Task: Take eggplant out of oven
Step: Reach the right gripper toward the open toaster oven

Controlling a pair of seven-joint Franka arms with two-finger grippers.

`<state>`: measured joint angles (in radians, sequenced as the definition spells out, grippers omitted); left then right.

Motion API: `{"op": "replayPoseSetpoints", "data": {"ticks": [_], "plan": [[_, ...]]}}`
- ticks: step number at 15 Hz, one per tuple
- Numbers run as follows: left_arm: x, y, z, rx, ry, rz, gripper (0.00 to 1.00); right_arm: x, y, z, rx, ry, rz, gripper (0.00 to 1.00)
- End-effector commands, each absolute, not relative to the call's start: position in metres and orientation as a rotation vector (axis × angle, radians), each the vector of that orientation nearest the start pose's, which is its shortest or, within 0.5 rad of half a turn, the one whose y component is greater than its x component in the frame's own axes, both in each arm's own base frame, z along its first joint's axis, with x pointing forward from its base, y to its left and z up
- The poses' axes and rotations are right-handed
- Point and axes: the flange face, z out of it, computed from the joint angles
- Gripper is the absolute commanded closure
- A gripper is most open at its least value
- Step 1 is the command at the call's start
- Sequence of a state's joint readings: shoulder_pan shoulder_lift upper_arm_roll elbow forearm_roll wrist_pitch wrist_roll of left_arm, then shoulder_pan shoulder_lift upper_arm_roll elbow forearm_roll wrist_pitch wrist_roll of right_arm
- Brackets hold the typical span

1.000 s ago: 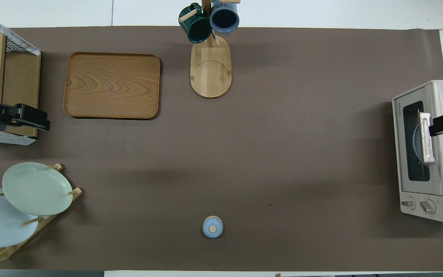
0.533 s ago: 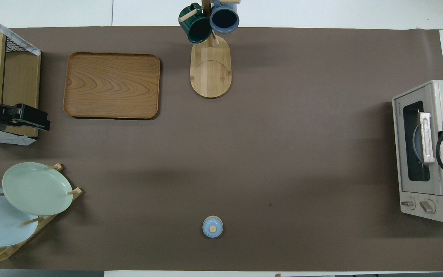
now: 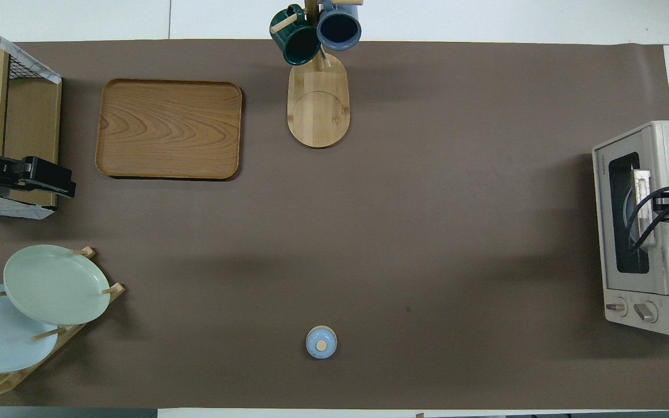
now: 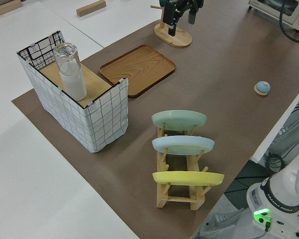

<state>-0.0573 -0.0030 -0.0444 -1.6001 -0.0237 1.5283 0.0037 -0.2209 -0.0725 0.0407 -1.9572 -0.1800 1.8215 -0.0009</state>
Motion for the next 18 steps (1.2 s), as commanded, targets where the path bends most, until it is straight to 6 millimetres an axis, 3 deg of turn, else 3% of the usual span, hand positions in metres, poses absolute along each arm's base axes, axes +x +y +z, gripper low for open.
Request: {"op": "replayPoseSetpoints", "data": {"ticks": [1, 12, 18], "plan": [[0.540, -0.055, 0.611, -3.137, 0.159, 0.121, 0.00, 0.518, -0.108, 0.497, -3.321, 0.227, 0.120, 1.00], [0.540, -0.055, 0.611, -3.137, 0.159, 0.121, 0.00, 0.519, -0.104, 0.456, -3.311, 0.241, 0.100, 1.00], [0.540, -0.056, 0.611, -3.137, 0.161, 0.121, 0.00, 0.524, -0.093, 0.445, -3.294, 0.300, 0.065, 1.00]]}}
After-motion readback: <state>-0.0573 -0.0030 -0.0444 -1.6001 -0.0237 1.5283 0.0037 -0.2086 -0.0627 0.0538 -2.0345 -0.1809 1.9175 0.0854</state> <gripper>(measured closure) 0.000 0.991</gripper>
